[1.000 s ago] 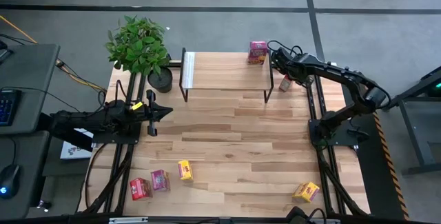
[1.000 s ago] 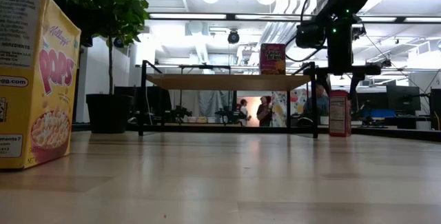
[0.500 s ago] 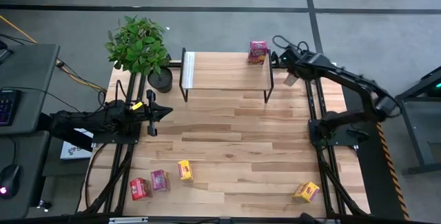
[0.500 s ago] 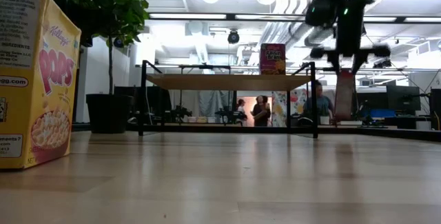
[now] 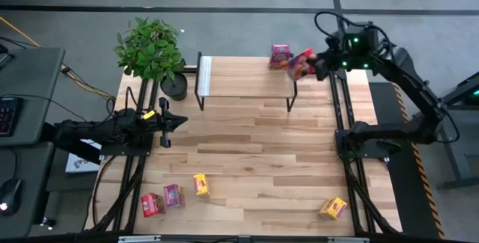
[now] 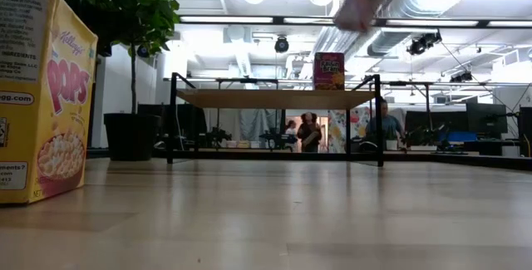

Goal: Stack cereal on shelf
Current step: Put the top red cereal box on the shelf

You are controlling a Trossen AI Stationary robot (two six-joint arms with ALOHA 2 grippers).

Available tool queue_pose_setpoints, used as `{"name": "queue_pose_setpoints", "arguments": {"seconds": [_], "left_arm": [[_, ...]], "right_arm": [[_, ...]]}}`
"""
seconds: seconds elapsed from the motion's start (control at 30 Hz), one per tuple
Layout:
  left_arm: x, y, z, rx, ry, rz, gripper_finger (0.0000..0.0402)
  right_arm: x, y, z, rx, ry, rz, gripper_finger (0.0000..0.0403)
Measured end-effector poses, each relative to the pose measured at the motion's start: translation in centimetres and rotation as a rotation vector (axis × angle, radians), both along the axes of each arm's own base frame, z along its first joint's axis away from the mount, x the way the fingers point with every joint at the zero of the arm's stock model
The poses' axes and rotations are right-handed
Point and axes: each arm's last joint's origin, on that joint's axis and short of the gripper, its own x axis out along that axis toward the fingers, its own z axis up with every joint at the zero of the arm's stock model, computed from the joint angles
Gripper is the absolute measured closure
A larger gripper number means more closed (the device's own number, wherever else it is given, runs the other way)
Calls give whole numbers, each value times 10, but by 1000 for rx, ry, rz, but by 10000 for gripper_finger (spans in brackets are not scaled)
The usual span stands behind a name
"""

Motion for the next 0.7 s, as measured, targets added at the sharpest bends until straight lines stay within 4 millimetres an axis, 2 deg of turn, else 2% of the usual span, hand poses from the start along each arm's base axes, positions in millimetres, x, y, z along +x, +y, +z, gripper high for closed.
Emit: {"name": "queue_pose_setpoints", "arguments": {"seconds": [0.1,0.17,0.3,0.4,0.53,0.7], "left_arm": [[0,0,0,0,0,0,401],[0,0,0,0,-1,0,401],[0,0,0,0,0,0,401],[0,0,0,0,0,0,402],[0,0,0,0,-1,0,402],[0,0,0,0,0,0,401]], "right_arm": [[29,6,13,-18,-6,108,290],[57,6,14,-47,34,154,290],[113,-3,5,-149,155,235,290],[144,-15,-5,-205,239,303,290],[177,-33,-21,-234,345,370,290],[197,-55,-39,-253,485,451,290]]}}
